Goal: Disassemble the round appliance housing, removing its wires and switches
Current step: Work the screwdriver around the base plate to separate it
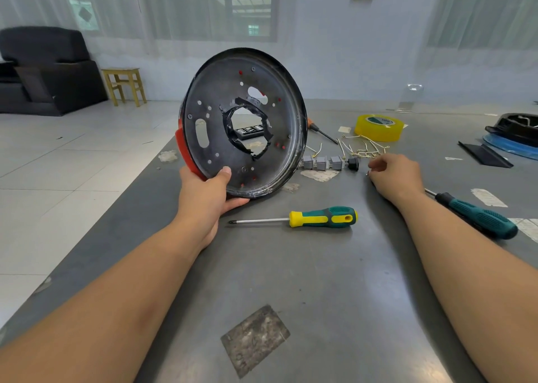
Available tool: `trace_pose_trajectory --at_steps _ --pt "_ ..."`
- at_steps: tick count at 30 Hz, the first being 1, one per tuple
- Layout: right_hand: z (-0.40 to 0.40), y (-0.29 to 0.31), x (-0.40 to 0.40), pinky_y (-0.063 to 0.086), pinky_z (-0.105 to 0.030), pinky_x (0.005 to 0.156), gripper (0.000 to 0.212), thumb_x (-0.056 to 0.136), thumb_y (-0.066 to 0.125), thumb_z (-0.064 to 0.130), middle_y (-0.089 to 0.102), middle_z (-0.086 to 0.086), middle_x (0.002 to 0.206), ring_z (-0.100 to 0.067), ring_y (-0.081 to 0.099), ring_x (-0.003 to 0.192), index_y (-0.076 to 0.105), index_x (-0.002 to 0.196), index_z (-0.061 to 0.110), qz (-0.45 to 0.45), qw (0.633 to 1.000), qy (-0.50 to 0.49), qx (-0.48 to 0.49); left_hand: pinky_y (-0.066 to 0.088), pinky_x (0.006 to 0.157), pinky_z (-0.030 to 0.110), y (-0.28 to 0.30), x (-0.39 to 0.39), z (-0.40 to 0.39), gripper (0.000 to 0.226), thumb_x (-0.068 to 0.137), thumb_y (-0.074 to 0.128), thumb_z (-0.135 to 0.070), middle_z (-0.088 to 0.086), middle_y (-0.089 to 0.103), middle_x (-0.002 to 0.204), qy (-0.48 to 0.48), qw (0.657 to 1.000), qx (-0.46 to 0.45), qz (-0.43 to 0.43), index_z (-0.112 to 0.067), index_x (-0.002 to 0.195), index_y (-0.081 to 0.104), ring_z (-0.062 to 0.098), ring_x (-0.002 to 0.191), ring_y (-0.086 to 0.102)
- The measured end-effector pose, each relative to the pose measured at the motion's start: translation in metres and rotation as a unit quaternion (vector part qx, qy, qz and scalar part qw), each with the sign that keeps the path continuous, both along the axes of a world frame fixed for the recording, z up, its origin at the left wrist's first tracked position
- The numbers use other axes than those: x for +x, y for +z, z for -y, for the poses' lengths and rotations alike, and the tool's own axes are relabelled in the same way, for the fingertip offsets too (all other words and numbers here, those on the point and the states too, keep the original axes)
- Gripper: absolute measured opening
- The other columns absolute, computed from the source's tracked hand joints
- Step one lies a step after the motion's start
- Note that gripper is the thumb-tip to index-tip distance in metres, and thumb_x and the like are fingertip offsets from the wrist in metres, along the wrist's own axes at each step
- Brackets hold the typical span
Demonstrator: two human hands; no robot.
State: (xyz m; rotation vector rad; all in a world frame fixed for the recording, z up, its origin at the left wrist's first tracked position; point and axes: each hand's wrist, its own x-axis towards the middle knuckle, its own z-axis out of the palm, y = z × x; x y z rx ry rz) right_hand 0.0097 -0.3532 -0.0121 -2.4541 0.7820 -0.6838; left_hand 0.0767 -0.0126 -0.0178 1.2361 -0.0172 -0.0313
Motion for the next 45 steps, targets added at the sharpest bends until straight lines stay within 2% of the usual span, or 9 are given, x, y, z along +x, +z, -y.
trace_pose_trajectory --at_steps 11,17,22,27,30,33,37,42,45 --pt "-0.04 0.015 -0.016 0.039 -0.028 0.078 0.025 0.102 0.055 0.037 0.067 0.004 0.094 -0.016 0.057 0.086 0.072 0.108 0.02 0.144 0.987 0.06 -0.044 0.065 0.069 0.046 0.004 -0.002 -0.001 0.027 0.106 0.062 -0.026 0.008 0.069 0.129 -0.022 0.999 -0.033 -0.017 -0.023 0.132 0.054 0.034 0.106 0.074" --pt "-0.095 0.033 -0.013 0.049 -0.028 0.063 0.036 0.103 0.046 0.054 0.073 0.008 0.093 -0.007 0.066 0.067 0.067 0.112 0.026 0.136 0.956 0.202 0.166 0.064 0.062 0.04 0.01 -0.011 -0.006 0.03 0.103 0.056 -0.056 -0.005 0.08 0.107 -0.035 0.996 -0.072 -0.037 -0.031 0.117 0.066 0.024 0.096 0.078" --pt "-0.114 0.046 -0.009 0.04 -0.033 0.051 0.026 0.101 0.048 0.032 0.066 -0.014 0.079 -0.022 0.06 0.056 0.063 0.093 0.013 0.125 0.914 0.234 0.306 0.062 0.059 0.035 0.013 -0.017 -0.007 0.053 0.094 0.053 -0.076 -0.002 0.082 0.101 -0.026 0.998 -0.047 -0.024 -0.028 0.11 0.071 0.018 0.088 0.08" --pt "-0.125 0.052 -0.007 0.059 -0.034 0.062 0.016 0.098 0.05 0.012 0.074 -0.009 0.091 -0.022 0.071 0.074 0.065 0.098 0.016 0.125 0.911 0.177 0.35 0.059 0.059 0.029 0.016 -0.022 -0.009 0.088 0.068 0.061 -0.085 -0.001 0.079 0.114 -0.079 0.994 -0.071 -0.012 -0.025 0.132 0.063 0.014 0.08 0.076" --pt "-0.14 0.054 -0.006 0.061 -0.032 0.057 0.021 0.099 0.047 0.001 0.075 -0.006 0.079 -0.017 0.074 0.064 0.064 0.095 0.013 0.148 0.869 0.184 0.435 0.057 0.058 0.028 0.017 -0.023 -0.011 0.098 0.066 0.067 -0.077 0.009 0.07 0.124 -0.095 0.991 -0.096 -0.011 -0.017 0.144 0.053 0.016 0.07 0.068" --pt "-0.161 0.052 -0.005 0.063 -0.033 0.061 0.016 0.097 0.051 -0.006 0.075 -0.006 0.071 -0.02 0.074 0.063 0.062 0.094 0.006 0.149 0.819 0.196 0.519 0.059 0.063 0.03 0.018 -0.024 -0.01 0.091 0.072 0.076 -0.062 0.006 0.064 0.127 -0.123 0.988 -0.088 -0.016 -0.016 0.145 0.046 0.024 0.077 0.071" --pt "-0.183 0.046 -0.005 0.062 -0.029 0.065 0.017 0.095 0.058 -0.007 0.077 -0.019 0.096 -0.032 0.076 0.085 0.065 0.109 -0.003 0.102 0.775 0.229 0.58 0.062 0.073 0.032 0.013 -0.02 -0.01 0.055 0.095 0.075 -0.034 0.014 0.07 0.12 -0.146 0.986 -0.074 -0.031 -0.011 0.14 0.052 0.032 0.095 0.073" --pt "-0.178 0.049 -0.006 0.062 -0.028 0.059 0.024 0.101 0.063 0.025 0.076 -0.019 0.103 -0.036 0.077 0.084 0.063 0.117 0.008 0.071 0.783 0.2 0.584 0.064 0.073 0.033 0.013 -0.014 -0.014 0.019 0.099 0.058 -0.015 0.016 0.06 0.109 -0.134 0.981 -0.113 -0.088 -0.006 0.116 0.062 0.026 0.088 0.068" --pt "-0.175 0.049 -0.005 0.063 -0.03 0.06 0.021 0.101 0.058 0.017 0.075 -0.021 0.103 -0.036 0.076 0.088 0.06 0.119 0.005 0.094 0.787 0.18 0.582 0.063 0.072 0.034 0.014 -0.015 -0.012 0.011 0.101 0.058 -0.021 0.012 0.061 0.1 -0.125 0.983 -0.105 -0.09 -0.012 0.106 0.062 0.026 0.088 0.069"
